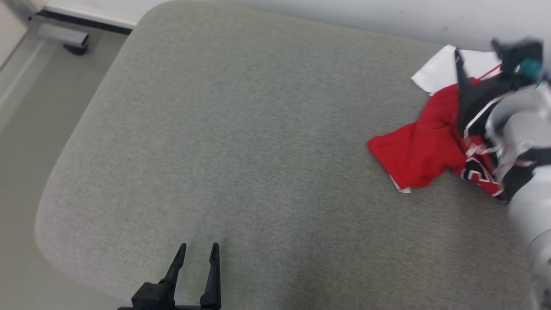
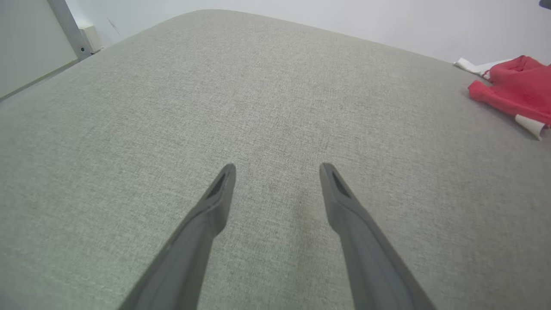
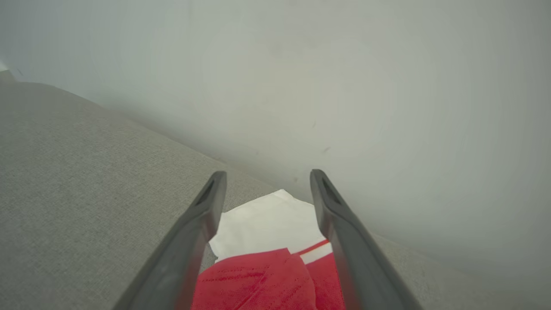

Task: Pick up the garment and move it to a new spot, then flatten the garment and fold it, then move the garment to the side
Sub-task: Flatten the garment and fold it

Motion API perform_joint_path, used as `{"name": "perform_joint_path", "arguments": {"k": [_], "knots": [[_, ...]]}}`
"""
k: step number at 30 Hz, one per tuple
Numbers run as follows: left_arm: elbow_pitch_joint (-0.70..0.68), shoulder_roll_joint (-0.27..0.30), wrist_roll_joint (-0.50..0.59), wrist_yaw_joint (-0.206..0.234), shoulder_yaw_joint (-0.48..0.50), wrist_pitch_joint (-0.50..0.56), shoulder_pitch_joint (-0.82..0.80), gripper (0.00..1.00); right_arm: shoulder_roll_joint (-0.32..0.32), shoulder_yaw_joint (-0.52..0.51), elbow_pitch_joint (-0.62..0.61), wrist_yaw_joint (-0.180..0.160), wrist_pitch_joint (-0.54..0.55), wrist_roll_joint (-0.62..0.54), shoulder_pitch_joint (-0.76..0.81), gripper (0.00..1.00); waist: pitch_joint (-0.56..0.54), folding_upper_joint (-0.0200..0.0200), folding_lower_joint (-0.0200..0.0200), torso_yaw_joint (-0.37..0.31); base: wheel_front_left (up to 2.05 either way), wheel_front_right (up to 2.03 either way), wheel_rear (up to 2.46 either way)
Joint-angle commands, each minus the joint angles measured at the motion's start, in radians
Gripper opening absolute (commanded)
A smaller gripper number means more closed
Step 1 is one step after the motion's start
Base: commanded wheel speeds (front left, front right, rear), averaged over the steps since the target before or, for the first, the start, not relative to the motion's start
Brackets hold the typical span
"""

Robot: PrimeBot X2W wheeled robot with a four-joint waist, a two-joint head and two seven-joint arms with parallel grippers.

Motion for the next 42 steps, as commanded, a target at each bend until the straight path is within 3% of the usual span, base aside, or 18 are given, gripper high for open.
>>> {"name": "perform_joint_path", "arguments": {"k": [1, 13, 33, 40, 41, 42], "knots": [[0.001, 0.000, 0.005, 0.000, 0.008, -0.003, 0.000, 1.00, 0.031, -0.005, -0.008, -0.003, -0.018, 0.005, 0.035, 1.00, -0.019, -0.0002, -0.0001, -0.041, 0.00, 0.00, 0.00], [0.000, 0.000, 0.042, -0.022, 0.040, -0.003, -0.026, 1.00, 0.093, -0.008, -0.090, -0.003, -0.045, 0.078, 0.243, 1.00, -0.028, -0.0002, -0.0001, -0.147, 0.00, 0.00, 0.00], [0.005, 0.000, 0.043, -0.022, 0.040, -0.003, -0.022, 1.00, 0.098, 0.096, -0.281, -0.003, -0.045, 0.202, 0.334, 1.00, -0.004, -0.0002, -0.0001, -0.135, 0.00, 0.00, 0.00], [0.006, 0.000, 0.042, -0.021, 0.034, -0.003, -0.026, 1.00, 0.082, 0.145, -0.255, -0.003, -0.045, 0.220, 0.334, 1.00, 0.004, -0.0002, -0.0001, -0.135, 0.00, 0.00, 0.00], [0.006, 0.000, 0.042, -0.020, 0.034, -0.003, -0.026, 1.00, 0.078, 0.143, -0.251, -0.003, -0.045, 0.224, 0.329, 0.75, 0.005, -0.0002, -0.0001, -0.135, 0.00, 0.00, 0.00], [0.007, 0.000, 0.042, -0.020, 0.033, -0.003, -0.026, 1.00, 0.075, 0.141, -0.250, -0.003, -0.045, 0.224, 0.329, 0.63, 0.006, -0.0002, -0.0001, -0.135, 0.00, 0.00, 0.00]]}}
